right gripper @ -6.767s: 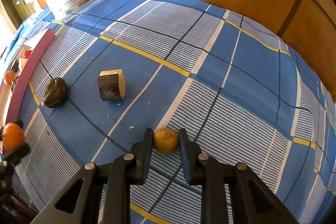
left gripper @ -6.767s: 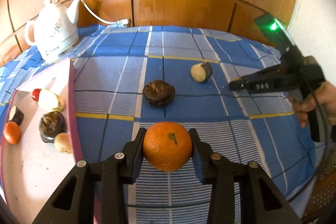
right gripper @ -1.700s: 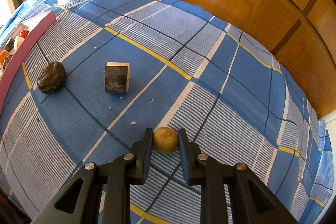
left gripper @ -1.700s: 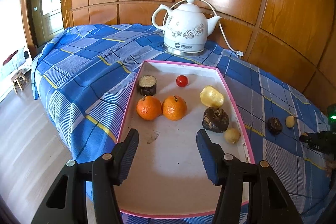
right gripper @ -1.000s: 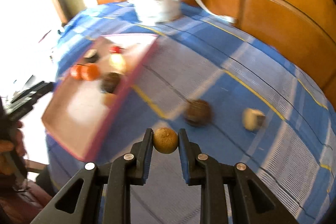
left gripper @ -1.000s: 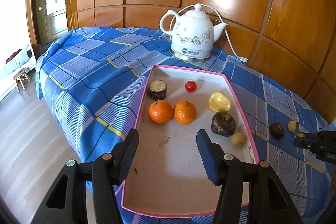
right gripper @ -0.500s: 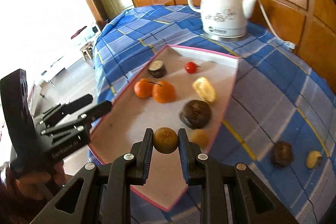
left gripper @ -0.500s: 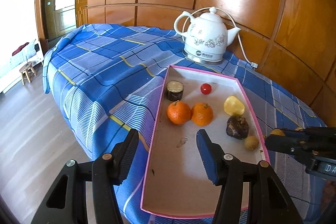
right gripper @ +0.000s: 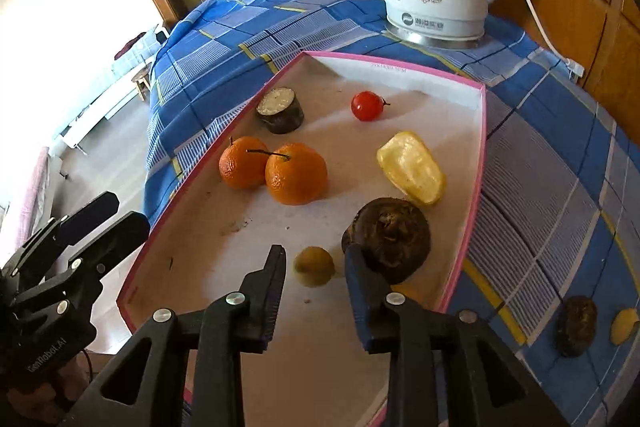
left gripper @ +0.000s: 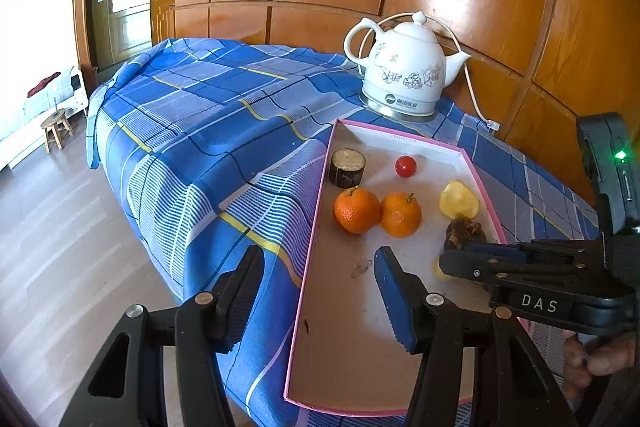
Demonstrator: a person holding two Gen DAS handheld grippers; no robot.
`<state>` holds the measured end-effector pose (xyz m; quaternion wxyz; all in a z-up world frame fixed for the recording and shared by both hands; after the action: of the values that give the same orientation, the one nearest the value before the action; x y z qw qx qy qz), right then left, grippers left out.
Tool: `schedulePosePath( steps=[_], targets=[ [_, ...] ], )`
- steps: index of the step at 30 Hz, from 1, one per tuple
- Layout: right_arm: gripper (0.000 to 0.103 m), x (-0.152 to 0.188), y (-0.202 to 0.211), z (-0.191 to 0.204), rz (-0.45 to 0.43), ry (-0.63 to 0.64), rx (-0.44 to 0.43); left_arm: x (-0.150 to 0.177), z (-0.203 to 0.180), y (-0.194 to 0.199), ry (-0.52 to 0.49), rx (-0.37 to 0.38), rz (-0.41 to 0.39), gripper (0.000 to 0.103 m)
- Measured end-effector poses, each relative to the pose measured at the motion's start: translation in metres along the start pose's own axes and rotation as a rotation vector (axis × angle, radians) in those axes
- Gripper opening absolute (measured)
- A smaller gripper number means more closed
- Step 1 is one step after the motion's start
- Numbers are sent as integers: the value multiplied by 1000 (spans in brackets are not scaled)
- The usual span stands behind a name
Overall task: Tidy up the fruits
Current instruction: 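Carry the small tan ball into the tray and open the right gripper, then move both grippers back toward the remaining fruits on the cloth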
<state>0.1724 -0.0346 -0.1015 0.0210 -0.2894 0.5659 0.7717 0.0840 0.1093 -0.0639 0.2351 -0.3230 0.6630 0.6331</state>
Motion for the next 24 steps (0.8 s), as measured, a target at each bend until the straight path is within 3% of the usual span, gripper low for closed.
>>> schedulePosePath(
  steps=[24],
  targets=[
    [32, 12, 25, -2, -59, -34, 18, -1, -9, 10, -24, 5, -22, 58]
  ],
)
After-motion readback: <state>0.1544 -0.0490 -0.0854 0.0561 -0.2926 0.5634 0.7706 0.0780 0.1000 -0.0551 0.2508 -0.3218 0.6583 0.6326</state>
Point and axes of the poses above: each gripper's, at about its wrist camera, not at the fingertips, and y roughly against the way its jaws point, z to its left, x to its underside, the point moved 6 cm from there along -y, roughly the way its jaws point, and after that the axes turned 4 degrees about -y, right-handed, at the moved point
